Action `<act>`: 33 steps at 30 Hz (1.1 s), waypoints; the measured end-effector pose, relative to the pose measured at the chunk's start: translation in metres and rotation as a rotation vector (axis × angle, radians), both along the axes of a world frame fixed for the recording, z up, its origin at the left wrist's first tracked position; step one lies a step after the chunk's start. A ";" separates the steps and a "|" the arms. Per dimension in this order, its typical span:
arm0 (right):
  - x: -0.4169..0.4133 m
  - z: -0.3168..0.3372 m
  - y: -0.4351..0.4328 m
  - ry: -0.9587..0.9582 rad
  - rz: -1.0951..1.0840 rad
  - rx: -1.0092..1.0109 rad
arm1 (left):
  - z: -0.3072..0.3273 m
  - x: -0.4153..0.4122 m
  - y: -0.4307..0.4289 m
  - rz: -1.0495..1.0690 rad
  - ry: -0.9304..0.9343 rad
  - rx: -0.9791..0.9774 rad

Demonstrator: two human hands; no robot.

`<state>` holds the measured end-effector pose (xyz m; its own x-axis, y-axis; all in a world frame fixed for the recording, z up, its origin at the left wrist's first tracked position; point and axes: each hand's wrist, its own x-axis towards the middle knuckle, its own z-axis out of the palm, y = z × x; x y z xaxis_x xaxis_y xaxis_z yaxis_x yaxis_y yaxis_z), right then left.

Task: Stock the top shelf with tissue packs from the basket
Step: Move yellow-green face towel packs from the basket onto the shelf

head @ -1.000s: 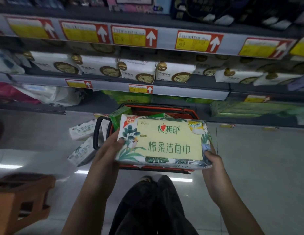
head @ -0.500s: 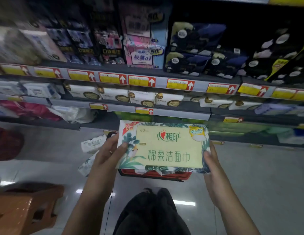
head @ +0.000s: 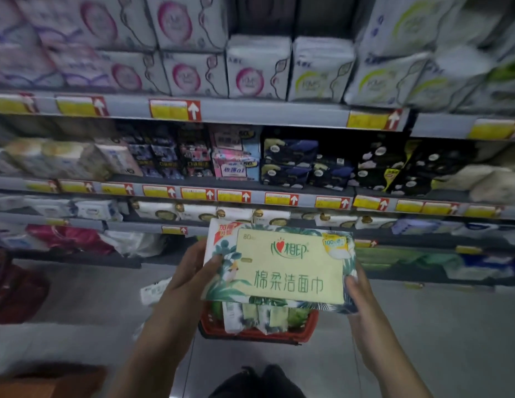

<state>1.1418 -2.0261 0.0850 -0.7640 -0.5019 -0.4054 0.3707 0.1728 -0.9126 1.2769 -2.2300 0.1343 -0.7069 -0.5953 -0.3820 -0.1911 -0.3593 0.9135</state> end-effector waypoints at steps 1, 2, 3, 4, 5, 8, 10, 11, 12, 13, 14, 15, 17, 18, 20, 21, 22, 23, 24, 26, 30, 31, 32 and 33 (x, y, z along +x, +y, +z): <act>0.001 0.006 0.005 0.003 -0.013 -0.005 | 0.006 0.001 0.004 0.002 0.014 0.010; 0.002 0.013 0.009 0.007 -0.024 -0.012 | 0.012 0.001 0.008 0.004 0.026 0.016; 0.004 0.020 0.013 0.015 -0.032 -0.024 | 0.017 0.003 0.011 0.000 0.043 0.016; 0.005 0.025 0.016 0.027 -0.035 -0.037 | 0.021 0.005 0.014 -0.009 0.057 0.010; 0.005 0.031 0.019 0.042 -0.031 -0.047 | 0.027 0.006 0.017 -0.022 0.072 -0.001; 0.005 0.045 0.022 0.076 -0.006 -0.049 | 0.039 0.009 0.019 -0.050 0.122 -0.026; 0.002 0.053 0.023 0.093 0.004 -0.042 | 0.045 0.009 0.020 -0.055 0.140 -0.034; 0.001 0.056 0.023 0.105 0.013 -0.043 | 0.048 0.009 0.020 -0.065 0.148 -0.036; -0.001 0.059 0.022 0.128 0.021 -0.042 | 0.052 0.008 0.020 -0.073 0.152 -0.034; -0.002 0.061 0.022 0.157 0.028 -0.035 | 0.055 0.008 0.020 -0.074 0.155 -0.033; -0.003 0.062 0.021 0.185 0.031 -0.027 | 0.058 0.008 0.019 -0.068 0.156 -0.037; -0.003 0.065 0.020 0.203 0.038 -0.019 | 0.060 0.007 0.018 -0.064 0.157 -0.045; -0.004 0.069 0.018 0.227 0.049 -0.003 | 0.064 0.006 0.016 -0.056 0.156 -0.067; -0.004 0.071 0.018 0.235 0.050 0.006 | 0.065 0.006 0.015 -0.049 0.156 -0.073; -0.005 0.075 0.017 0.236 0.039 0.016 | 0.067 0.004 0.014 -0.046 0.158 -0.075; -0.005 0.077 0.016 0.238 0.037 0.022 | 0.067 0.003 0.014 -0.052 0.166 -0.073; -0.006 0.078 0.016 0.246 0.037 0.029 | 0.068 0.002 0.014 -0.056 0.171 -0.074; -0.008 0.080 0.015 0.256 0.037 0.038 | 0.069 0.001 0.013 -0.060 0.181 -0.074; -0.009 0.081 0.014 0.267 0.041 0.042 | 0.070 -0.001 0.013 -0.059 0.192 -0.073; -0.012 0.085 0.014 0.284 0.048 0.029 | 0.070 -0.004 0.011 -0.057 0.212 -0.070; -0.017 0.095 0.013 0.291 0.053 0.014 | 0.071 -0.010 0.009 -0.050 0.222 -0.057; -0.018 0.098 0.011 0.293 0.055 0.020 | 0.071 -0.012 0.009 -0.045 0.223 -0.060; -0.018 0.101 0.010 0.297 0.053 0.024 | 0.073 -0.013 0.008 -0.039 0.224 -0.063; -0.019 0.103 0.009 0.307 0.051 0.031 | 0.074 -0.014 0.007 -0.035 0.224 -0.064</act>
